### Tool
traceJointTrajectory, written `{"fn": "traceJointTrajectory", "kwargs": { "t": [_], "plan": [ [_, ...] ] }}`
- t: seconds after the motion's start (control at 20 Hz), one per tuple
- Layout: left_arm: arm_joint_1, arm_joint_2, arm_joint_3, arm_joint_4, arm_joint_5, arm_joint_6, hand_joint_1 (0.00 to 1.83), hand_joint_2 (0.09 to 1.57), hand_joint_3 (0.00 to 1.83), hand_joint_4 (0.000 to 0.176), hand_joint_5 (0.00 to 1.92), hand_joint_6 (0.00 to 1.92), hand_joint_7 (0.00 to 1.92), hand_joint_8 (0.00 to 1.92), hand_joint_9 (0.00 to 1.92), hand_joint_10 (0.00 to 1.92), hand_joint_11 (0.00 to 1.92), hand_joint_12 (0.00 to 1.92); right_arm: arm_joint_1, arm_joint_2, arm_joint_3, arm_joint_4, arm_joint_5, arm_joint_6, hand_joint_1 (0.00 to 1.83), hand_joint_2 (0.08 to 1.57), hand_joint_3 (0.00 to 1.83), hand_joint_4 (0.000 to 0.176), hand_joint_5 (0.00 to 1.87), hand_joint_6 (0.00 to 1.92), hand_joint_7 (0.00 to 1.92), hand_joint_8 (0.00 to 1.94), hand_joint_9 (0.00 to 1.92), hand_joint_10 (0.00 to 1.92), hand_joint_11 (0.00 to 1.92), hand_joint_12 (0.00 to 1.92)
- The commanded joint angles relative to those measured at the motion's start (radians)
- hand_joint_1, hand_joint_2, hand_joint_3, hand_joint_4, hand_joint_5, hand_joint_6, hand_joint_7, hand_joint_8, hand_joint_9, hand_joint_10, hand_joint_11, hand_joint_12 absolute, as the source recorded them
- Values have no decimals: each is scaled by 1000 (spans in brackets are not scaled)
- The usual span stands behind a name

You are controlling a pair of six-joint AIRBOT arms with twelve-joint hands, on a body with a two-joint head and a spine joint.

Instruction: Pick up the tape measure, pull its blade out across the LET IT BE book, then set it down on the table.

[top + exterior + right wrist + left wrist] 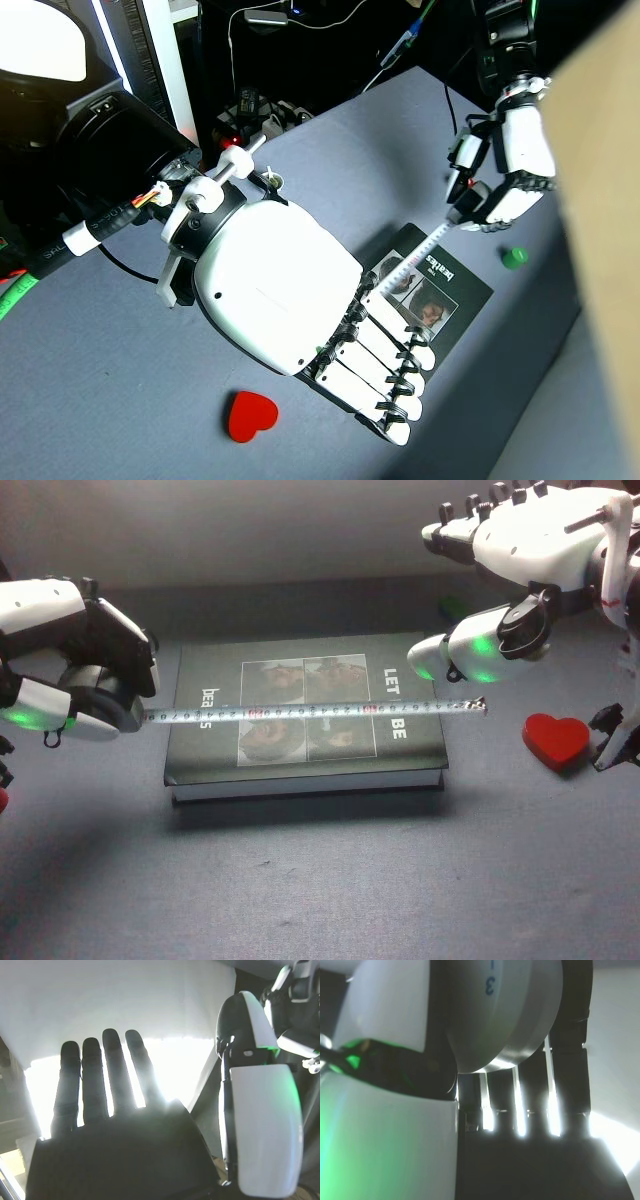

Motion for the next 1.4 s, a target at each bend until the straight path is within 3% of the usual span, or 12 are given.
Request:
{"fn": "traceJointTrajectory", "kwargs": {
  "t": [0.0,0.35,0.5,0.75,1.0,1.35],
  "plan": [
    [-8,-6,10,-50,-94,-7,1394,1056,0,0,1002,719,1195,602,1047,1095,1093,883,5,4,-3,-75,-8,6,400,1052,0,0,135,4,132,0,95,0,0,295],
    [-2,-42,82,-32,-89,-7,1394,1058,1,0,972,744,1165,657,1076,1054,1105,896,5,4,-5,-78,-4,9,392,1055,1,0,152,3,174,3,140,4,0,385],
    [14,-46,96,-33,-87,-10,1393,1064,0,0,945,780,1153,680,1075,1055,1114,891,4,4,-5,-79,0,9,393,1057,1,0,125,1,151,1,120,1,0,314],
    [44,-51,120,-41,-100,-19,1392,1069,0,0,930,807,1129,714,1077,1058,1118,886,3,4,-5,-83,2,10,402,1054,0,0,182,8,208,7,173,6,0,517],
    [74,-54,123,-50,-118,-19,1392,1070,0,0,928,803,1127,716,1073,1066,1121,887,2,4,-5,-84,2,11,406,1046,0,0,157,5,190,0,145,1,0,381],
    [79,-60,137,-45,-133,-16,1392,1069,0,0,918,832,1153,670,1067,1064,1129,855,1,4,-7,-84,9,11,417,1045,0,0,140,0,174,0,125,0,0,355]
  ]
}}
